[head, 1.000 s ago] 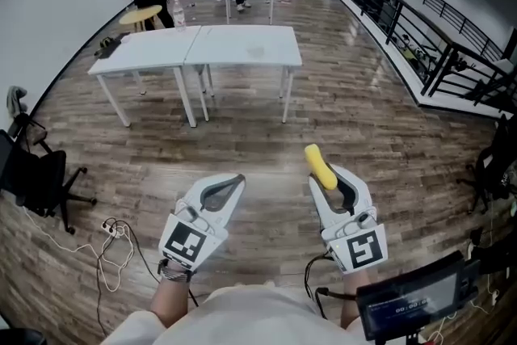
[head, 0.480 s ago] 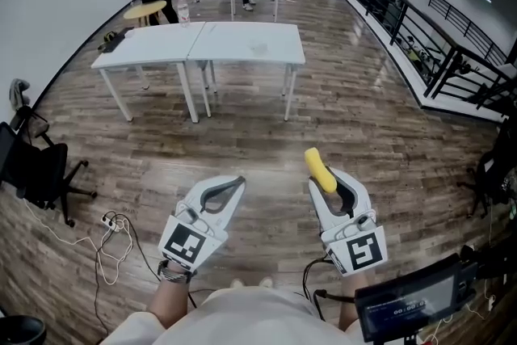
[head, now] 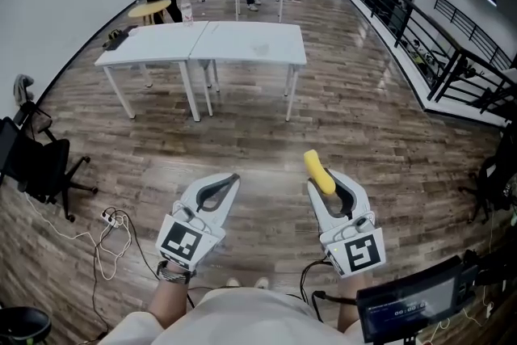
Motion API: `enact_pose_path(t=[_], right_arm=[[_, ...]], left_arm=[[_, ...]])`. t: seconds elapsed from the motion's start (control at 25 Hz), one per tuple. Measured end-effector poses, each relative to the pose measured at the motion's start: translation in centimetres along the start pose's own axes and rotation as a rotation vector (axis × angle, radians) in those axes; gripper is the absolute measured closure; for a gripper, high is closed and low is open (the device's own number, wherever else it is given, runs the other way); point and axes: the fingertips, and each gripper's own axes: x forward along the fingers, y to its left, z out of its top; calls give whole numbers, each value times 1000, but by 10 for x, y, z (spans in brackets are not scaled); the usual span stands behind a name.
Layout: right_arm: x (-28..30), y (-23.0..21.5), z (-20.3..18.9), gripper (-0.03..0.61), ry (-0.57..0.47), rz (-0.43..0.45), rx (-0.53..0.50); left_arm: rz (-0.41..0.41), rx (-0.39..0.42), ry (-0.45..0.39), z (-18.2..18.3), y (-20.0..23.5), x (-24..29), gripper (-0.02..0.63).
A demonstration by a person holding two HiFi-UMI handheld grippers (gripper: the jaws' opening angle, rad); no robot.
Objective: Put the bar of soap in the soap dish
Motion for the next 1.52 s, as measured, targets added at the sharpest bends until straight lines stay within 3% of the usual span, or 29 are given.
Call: enact_pose_path(t=[0.32, 0.64, 0.88, 1.0, 1.52], right_arm=[[-9, -9, -12, 459, 9, 23, 18], [-13, -8, -19, 459, 18, 45, 30], [-10, -13, -24, 459, 27, 39, 45], [-7, -17, -27, 459, 31, 33, 38], [27, -21, -24, 459, -1, 54, 65]], left_arm=[[-1, 28, 49, -9, -18, 7, 606], [1, -8, 52, -15, -23, 5, 606], [63, -11, 69, -17, -7, 7, 606], [52, -41, 44, -18, -8, 11, 606], [60, -23, 37, -24, 23, 36, 606]])
